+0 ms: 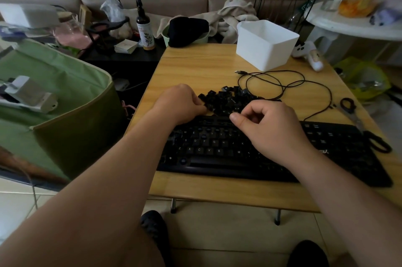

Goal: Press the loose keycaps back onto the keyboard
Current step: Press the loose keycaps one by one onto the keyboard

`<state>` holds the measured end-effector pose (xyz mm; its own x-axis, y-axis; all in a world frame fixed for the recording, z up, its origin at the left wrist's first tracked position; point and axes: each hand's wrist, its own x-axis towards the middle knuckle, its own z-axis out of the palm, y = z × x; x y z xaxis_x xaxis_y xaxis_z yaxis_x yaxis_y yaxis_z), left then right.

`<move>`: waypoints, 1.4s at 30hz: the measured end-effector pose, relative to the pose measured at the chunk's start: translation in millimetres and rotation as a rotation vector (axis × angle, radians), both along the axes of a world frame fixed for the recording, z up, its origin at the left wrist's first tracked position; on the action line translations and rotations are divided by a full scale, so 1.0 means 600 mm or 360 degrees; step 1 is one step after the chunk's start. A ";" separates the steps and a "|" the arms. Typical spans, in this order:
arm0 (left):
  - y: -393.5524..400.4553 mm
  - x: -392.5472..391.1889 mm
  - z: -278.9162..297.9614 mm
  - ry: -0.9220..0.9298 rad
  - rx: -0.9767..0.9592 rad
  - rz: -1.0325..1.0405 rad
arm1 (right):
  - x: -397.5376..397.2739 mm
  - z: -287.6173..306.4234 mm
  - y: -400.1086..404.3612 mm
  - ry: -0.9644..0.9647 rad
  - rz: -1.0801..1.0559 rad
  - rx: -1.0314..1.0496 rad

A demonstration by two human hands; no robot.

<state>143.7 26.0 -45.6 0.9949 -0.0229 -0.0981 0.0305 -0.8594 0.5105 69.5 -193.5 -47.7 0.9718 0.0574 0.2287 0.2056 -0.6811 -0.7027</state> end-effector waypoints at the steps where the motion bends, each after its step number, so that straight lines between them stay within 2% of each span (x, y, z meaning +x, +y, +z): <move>1: 0.001 0.000 0.001 0.0010 -0.0002 -0.0004 | 0.000 -0.001 0.001 -0.0002 -0.0004 -0.0003; 8: 0.006 -0.011 0.012 -0.0034 -0.0154 0.0015 | 0.005 -0.003 0.001 -0.0040 0.0047 0.0028; 11: -0.002 -0.026 0.030 -0.0095 -0.0548 0.0038 | 0.007 0.001 0.007 -0.0128 0.0113 0.0080; 14: -0.018 -0.048 0.043 0.0065 -0.0980 -0.0045 | 0.011 0.002 0.013 -0.0281 0.0164 0.0083; 21: -0.030 -0.062 0.042 0.0324 -0.1383 -0.0220 | 0.017 0.003 0.027 -0.0532 0.0155 0.0187; 30: -0.028 -0.066 0.041 0.0363 -0.1352 -0.0348 | 0.013 0.008 0.028 -0.0584 0.0134 0.0180; 35: -0.028 -0.069 0.041 0.0398 -0.1438 -0.0361 | 0.011 0.009 0.026 -0.0610 0.0098 0.0176; 39: -0.018 -0.069 0.039 0.0315 -0.1255 -0.0425 | 0.010 0.011 0.023 -0.0549 0.0098 0.0145; 42: -0.003 -0.069 0.044 0.0261 -0.1148 -0.0423 | 0.007 0.014 0.028 -0.0606 0.0183 -0.0014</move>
<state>102.5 24.3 -19.2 0.9212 -0.3722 -0.1135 -0.0063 -0.3061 0.9520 73.5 -176.9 -39.1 0.8046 0.1644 0.5706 0.5257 -0.6439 -0.5559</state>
